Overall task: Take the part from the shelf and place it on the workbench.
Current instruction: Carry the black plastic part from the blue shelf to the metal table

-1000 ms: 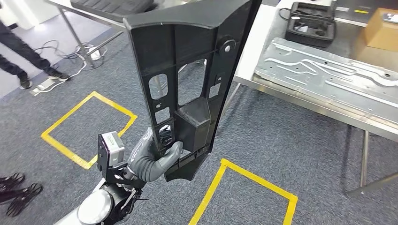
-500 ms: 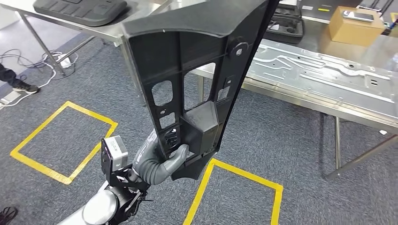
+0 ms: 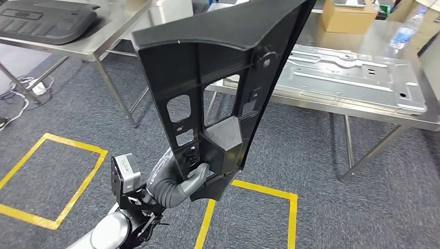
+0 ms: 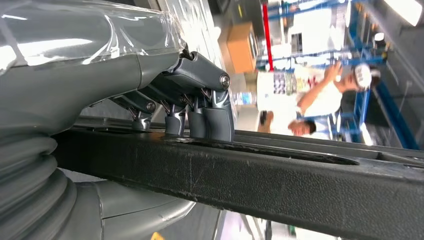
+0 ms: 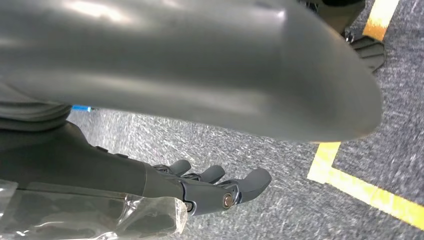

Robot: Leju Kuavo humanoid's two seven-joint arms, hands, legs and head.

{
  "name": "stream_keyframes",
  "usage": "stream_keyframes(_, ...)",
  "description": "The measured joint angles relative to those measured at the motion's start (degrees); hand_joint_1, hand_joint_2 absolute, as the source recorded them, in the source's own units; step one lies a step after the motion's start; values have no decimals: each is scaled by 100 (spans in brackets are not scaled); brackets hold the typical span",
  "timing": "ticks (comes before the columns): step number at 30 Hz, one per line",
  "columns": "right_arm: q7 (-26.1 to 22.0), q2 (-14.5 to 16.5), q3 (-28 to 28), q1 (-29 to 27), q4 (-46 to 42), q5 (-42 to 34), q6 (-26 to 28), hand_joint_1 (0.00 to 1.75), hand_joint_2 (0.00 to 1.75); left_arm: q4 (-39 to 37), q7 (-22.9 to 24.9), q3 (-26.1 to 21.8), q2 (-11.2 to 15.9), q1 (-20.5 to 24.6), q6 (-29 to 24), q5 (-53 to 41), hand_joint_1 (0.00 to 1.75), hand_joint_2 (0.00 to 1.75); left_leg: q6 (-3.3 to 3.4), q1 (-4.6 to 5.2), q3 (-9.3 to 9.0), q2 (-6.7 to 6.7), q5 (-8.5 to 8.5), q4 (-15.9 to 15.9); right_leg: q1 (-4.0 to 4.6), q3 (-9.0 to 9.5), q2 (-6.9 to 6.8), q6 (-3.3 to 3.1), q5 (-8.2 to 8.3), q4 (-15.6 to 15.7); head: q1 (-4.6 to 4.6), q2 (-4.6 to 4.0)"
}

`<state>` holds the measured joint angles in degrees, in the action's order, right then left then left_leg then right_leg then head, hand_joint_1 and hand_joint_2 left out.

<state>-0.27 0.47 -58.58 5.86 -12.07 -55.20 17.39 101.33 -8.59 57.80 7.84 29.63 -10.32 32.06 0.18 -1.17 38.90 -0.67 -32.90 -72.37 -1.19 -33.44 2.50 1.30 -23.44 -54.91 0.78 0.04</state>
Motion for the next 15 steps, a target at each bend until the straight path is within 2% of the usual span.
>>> stream_keyframes(1, -1, -2, 0, -1, 0, 1, 3, 0, 0, 0, 0, 0, 0, -3, 8, 0, 175, 175, 13, 0, -54, 17, 159, 184, 2, 6, 69, 1, 0, -1, -1, 0)
stream_keyframes(2, 0, -3, 0, 0, 0, 1, 9, 0, 0, 0, 0, -1, 1, -2, 16, 0, 175, 175, 33, -1, -205, 55, 383, 561, 3, 15, 141, 4, -1, -2, -1, 0)
stream_keyframes(4, 4, -5, 0, 4, 0, 1, 18, 0, 0, 0, 0, -2, 0, 2, 26, 0, 175, 175, 84, -6, -533, 260, 727, 1362, 14, 13, 269, 33, -5, -10, -1, 0)
stream_keyframes(5, 7, -7, 0, 5, 0, 5, 20, 0, 0, 0, 0, -2, 0, 1, 29, 1, 175, 175, 105, 1, -627, 341, 802, 1595, 13, 1, 320, 60, -5, -13, -1, 0)
stream_keyframes(6, 9, -9, 0, 1, 0, 13, 19, 0, 0, -1, 0, -1, -1, -2, 31, 2, 175, 175, 128, 15, -658, 389, 810, 1686, 12, -13, 361, 95, -3, -10, -1, 0)
stream_keyframes(8, 22, -19, -1, -18, 1, 42, 18, 0, 0, -1, -2, 1, -3, -5, 32, 3, 175, 175, 182, 37, -680, 310, 824, 1700, -13, -30, 418, 171, 9, 10, -1, 0)
stream_keyframes(10, 37, -33, -2, -26, 4, 66, 17, 0, 0, -2, -9, -1, -6, -8, 23, 7, 175, 175, 256, 25, -712, 208, 850, 1725, -6, -85, 247, 227, -88, -129, 12, 0)
stream_keyframes(11, 43, -40, -2, -21, 6, 75, 16, 0, 0, -2, -14, -3, -7, -16, 18, 8, 175, 175, 285, 22, -719, 153, 858, 1734, 3, -183, 104, 245, -224, -360, 23, 0)
stream_keyframes(12, 52, -44, -2, -14, 7, 90, 14, 0, 0, -3, -19, -3, -7, -33, 13, 9, 175, 175, 304, 31, -724, 92, 856, 1736, 13, -348, -41, 260, -414, -728, 34, 0)
stream_keyframes(13, 66, -46, -3, -8, 7, 103, 13, 0, 0, -6, -24, -3, -6, -58, 8, 8, 175, 175, 320, 46, -727, 25, 849, 1734, 15, -550, -118, 270, -601, -1151, 41, 0)
stream_keyframes(14, 84, -48, -6, -5, 7, 118, 12, 0, 0, -12, -25, -3, -5, -87, -1, 7, 175, 175, 329, 59, -729, -38, 843, 1733, 14, -728, -149, 276, -727, -1508, 42, 0)
stream_keyframes(15, 101, -49, -11, -5, 7, 129, 12, 0, 0, -22, -27, -2, -5, -116, -15, 4, 175, 175, 335, 71, -732, -105, 837, 1733, 14, -832, -160, 276, -757, -1703, 42, 0)
